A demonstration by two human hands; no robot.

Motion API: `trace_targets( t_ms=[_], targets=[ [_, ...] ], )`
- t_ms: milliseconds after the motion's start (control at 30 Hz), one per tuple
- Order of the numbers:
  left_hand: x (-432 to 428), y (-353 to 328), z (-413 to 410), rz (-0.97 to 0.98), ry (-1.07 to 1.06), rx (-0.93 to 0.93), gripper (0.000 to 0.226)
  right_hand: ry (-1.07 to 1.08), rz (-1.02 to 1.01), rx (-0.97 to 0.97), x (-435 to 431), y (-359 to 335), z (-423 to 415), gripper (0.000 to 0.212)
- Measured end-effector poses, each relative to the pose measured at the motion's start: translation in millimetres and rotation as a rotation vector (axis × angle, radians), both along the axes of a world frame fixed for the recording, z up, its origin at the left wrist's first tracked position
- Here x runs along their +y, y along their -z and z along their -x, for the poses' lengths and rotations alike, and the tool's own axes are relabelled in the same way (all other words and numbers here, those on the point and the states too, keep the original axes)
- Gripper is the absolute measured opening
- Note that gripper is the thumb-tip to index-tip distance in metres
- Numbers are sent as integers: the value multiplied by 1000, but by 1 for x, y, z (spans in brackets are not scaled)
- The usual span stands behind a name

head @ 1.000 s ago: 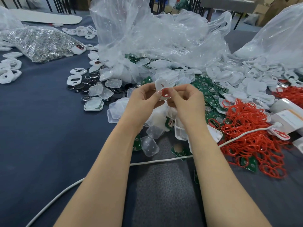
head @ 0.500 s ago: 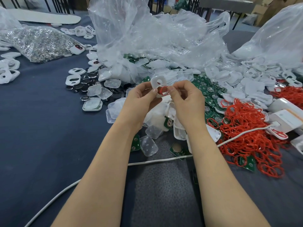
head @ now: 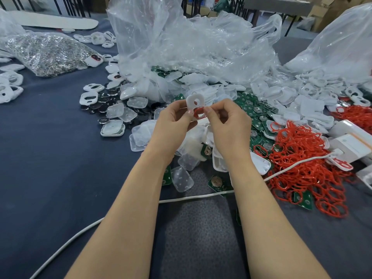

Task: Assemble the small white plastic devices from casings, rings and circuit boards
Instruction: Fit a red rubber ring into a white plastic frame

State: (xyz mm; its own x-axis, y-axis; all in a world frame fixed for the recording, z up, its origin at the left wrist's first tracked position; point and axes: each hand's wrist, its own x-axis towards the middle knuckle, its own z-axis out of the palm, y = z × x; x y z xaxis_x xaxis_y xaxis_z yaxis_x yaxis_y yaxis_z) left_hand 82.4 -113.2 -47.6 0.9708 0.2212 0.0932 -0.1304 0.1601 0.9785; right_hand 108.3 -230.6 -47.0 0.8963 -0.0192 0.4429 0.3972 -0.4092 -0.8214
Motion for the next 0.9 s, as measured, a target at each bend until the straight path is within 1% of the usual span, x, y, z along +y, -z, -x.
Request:
trace_targets(
  t_ms=[133, 267, 400, 500, 567, 667, 733, 800, 833, 900],
  targets=[
    [0, 0, 0, -14, 20, -1, 21, 3, -3, 12, 0, 0, -1, 13],
    [0, 0, 2, -74, 37, -32, 12, 14, 9, -9, 0, 2, 0, 13],
    [1, 0, 2, -143, 30, -58, 17, 18, 8, -24, 2, 2, 1, 14],
    [2, 0, 2, -169, -6, -67, 15, 1, -5, -19, 4, 3, 3, 16],
    [3, 1, 2, -148, -16, -67, 15, -39, -93, 73, 4, 3, 2, 19],
    [5, 1, 1, -46, 24, -55, 14, -202, -378, 366, 0, 0, -2, 9],
    [7, 0, 1, 24, 75, -56, 14, -348, -532, 518, -6, -2, -4, 13],
    [8, -1, 2, 86, 124, -71, 15, -468, -622, 558, -9, -4, -4, 20],
    [8, -1, 3, 113, 143, -76, 15, -496, -655, 568, -10, -5, -3, 21],
    [8, -2, 4, 161, 183, -78, 18, -515, -731, 599, -9, -7, -3, 17]
  ],
)
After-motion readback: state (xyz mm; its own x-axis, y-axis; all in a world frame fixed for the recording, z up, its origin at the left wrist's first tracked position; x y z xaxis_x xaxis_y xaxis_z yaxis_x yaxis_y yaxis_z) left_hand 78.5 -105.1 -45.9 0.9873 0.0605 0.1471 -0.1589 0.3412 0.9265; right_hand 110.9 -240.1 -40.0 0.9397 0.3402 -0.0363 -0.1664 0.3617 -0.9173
